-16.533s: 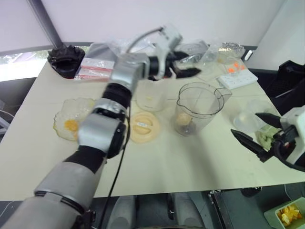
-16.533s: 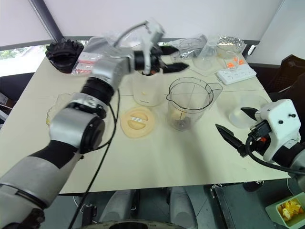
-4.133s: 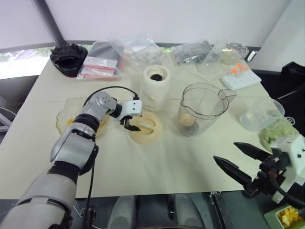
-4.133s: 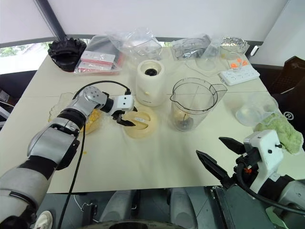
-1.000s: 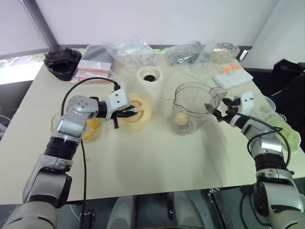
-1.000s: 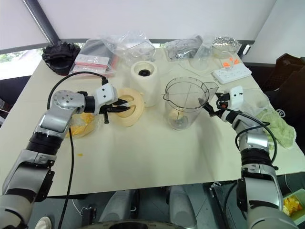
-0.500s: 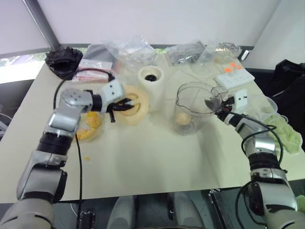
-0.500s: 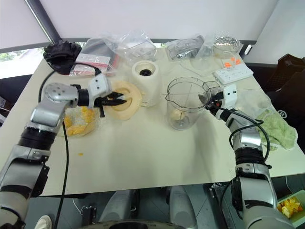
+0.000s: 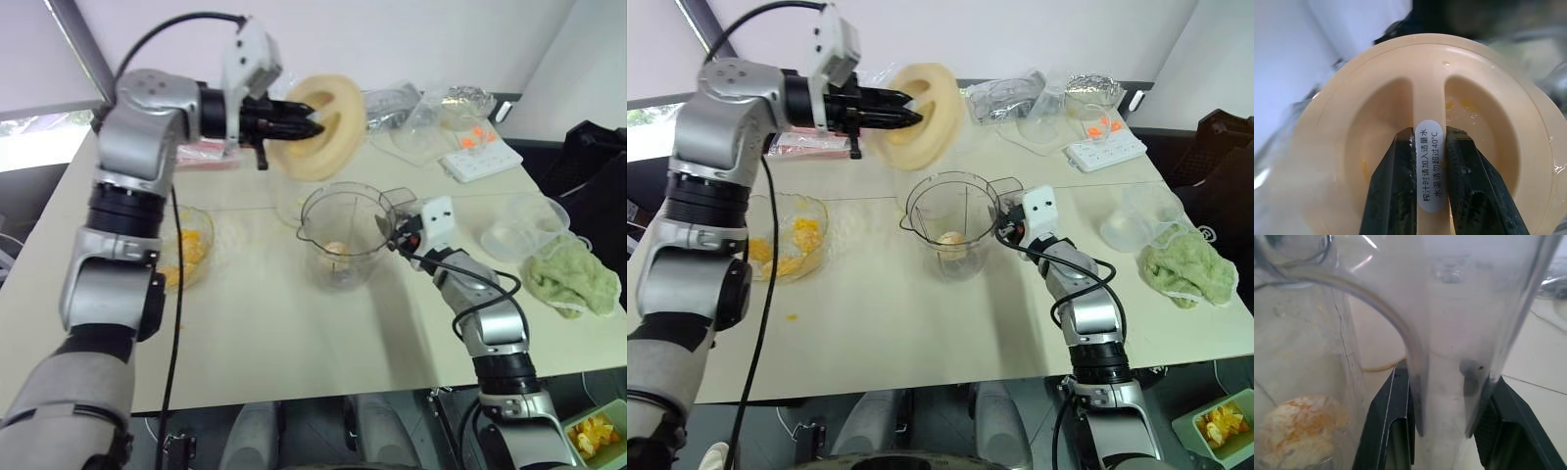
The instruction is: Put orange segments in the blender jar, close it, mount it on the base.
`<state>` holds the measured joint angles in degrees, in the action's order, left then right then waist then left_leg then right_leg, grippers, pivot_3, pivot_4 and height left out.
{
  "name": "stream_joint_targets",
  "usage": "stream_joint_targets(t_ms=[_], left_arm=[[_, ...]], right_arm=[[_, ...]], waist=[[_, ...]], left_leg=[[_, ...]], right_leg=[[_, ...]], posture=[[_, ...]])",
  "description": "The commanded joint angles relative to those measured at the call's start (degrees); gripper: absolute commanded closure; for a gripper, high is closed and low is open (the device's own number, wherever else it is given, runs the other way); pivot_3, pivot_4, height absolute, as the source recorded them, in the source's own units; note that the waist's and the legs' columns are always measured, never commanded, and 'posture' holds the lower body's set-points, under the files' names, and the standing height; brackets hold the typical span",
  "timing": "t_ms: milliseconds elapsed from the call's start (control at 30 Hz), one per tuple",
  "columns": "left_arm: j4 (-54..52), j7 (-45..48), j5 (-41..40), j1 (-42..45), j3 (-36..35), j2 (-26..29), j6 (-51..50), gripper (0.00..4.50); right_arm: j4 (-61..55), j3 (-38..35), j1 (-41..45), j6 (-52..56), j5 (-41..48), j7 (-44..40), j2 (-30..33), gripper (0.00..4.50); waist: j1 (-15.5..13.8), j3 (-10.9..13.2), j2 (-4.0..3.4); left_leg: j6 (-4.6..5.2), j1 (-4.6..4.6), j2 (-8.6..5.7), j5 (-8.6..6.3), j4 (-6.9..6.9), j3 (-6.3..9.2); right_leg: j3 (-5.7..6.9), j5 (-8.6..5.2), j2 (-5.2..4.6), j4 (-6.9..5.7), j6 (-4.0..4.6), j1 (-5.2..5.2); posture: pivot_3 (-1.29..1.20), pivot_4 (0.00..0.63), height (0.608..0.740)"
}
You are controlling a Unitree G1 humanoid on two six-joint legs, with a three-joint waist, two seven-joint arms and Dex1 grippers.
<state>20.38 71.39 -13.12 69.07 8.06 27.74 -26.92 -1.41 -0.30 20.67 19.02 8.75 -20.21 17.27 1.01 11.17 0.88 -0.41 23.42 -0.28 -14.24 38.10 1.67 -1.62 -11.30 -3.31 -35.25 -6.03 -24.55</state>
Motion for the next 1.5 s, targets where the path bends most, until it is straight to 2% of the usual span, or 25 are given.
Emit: stream_joint_targets(t_ms=[33, 367, 867, 1333, 1500], left_arm=[[-3.38, 0.65, -0.6, 1.57, 1.72, -1.13, -2.09, 4.25], [-6.33, 0.75, 0.69, -0.1, 7.83, -2.99, -8.77, 4.25], [-1.42, 1.43, 10.04, -2.51, 17.1, -2.27, -1.51, 4.25], [-0.17, 8.67, 11.97, -4.53, 22.14, -1.15, -4.68, 4.25], [2.06, 8.52, 13.41, -4.33, 22.77, -1.9, -5.21, 4.25]], right_arm=[[-1.94, -0.34, 0.83, -1.2, -2.22, 4.01, -1.44, 3.58], [-0.78, -0.81, 0.34, -1.3, -3.6, 7.06, -2.58, 3.58], [-1.08, -1.57, -0.68, -1.55, -3.41, 7.42, -2.0, 3.58], [-1.68, -2.33, -1.94, -1.58, -3.28, 8.02, -1.81, 3.58], [-1.6, -2.45, -1.98, -1.64, -3.33, 8.28, -1.79, 3.58]], waist=[[0.04, 0.0, 0.0], [0.1, 0.0, 0.0], [-0.22, -0.08, -0.03], [-0.04, -0.39, -0.33], [0.09, -0.4, -0.34]], left_leg=[[0.0, 0.0, 0.0, 0.0, 0.0, 0.0], [0.0, -0.04, 0.03, 0.0, 0.0, 0.01], [0.0, -0.1, 0.02, 0.0, 0.01, 0.01], [0.0, -0.29, 0.02, 0.01, 0.01, -0.01], [0.0, -0.32, 0.03, 0.01, 0.01, 0.0]], right_leg=[[-0.01, 0.0, 0.0, -0.01, 0.0, 0.0], [-0.07, -0.09, 0.06, -0.05, 0.16, 0.0], [-0.08, -0.11, 0.06, -0.01, 0.21, 0.09], [-0.14, -0.18, 0.07, 0.03, 0.19, 0.3], [-0.14, -0.2, 0.08, 0.02, 0.23, 0.3]], posture=[[0.0, 0.15, 0.74], [0.0, 0.15, 0.74], [0.0, 0.15, 0.74], [0.0, 0.15, 0.74], [0.0, 0.15, 0.74]])
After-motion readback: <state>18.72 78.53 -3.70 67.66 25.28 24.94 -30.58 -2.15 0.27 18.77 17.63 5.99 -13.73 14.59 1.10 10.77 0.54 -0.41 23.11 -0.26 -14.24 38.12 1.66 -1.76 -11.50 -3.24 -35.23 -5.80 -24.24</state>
